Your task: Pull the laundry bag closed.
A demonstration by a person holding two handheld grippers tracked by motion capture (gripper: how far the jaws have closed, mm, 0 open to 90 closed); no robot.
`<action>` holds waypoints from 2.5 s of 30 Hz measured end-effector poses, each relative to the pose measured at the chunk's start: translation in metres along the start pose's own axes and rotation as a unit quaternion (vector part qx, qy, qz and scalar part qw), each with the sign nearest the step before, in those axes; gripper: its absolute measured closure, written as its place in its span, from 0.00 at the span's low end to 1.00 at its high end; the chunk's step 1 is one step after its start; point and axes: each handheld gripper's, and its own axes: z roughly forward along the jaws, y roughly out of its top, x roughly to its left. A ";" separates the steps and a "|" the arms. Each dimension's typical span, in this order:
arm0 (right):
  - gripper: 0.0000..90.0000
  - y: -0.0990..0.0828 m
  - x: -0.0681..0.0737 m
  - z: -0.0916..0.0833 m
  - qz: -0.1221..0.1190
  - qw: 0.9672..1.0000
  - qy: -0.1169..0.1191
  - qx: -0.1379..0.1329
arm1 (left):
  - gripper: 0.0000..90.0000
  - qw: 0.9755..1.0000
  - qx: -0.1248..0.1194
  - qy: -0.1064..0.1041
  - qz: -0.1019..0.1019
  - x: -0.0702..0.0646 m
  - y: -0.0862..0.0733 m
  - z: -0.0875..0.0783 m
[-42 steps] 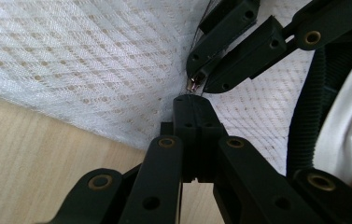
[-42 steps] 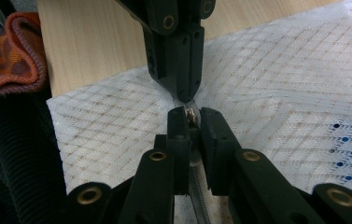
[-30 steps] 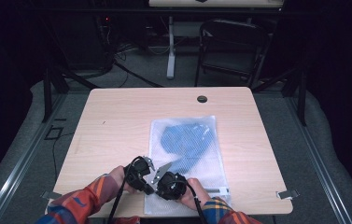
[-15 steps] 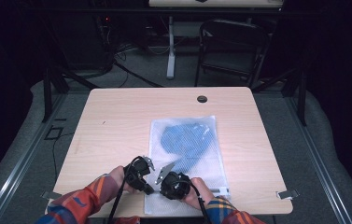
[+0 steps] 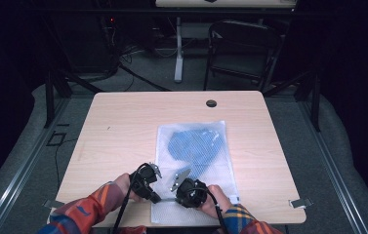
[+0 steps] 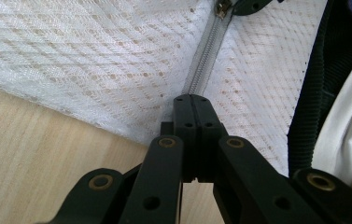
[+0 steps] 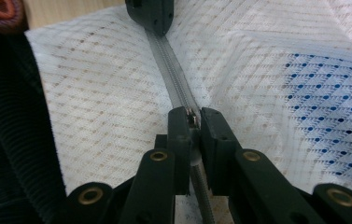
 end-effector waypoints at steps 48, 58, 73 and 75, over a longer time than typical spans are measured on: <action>0.92 -0.016 -0.002 -0.017 -0.007 1.000 -0.019 0.013 | 1.00 1.000 -0.002 -0.005 0.000 0.002 0.000 0.000; 0.92 -0.021 -0.005 -0.021 -0.003 1.000 -0.017 0.007 | 1.00 1.000 0.000 -0.007 -0.003 0.002 0.000 0.000; 0.92 -0.030 -0.009 -0.027 0.007 1.000 -0.025 0.008 | 1.00 1.000 0.004 -0.003 0.004 0.001 0.000 -0.001; 0.92 -0.030 -0.009 -0.028 0.003 1.000 -0.026 0.006 | 1.00 1.000 0.006 0.002 0.012 0.000 0.000 -0.001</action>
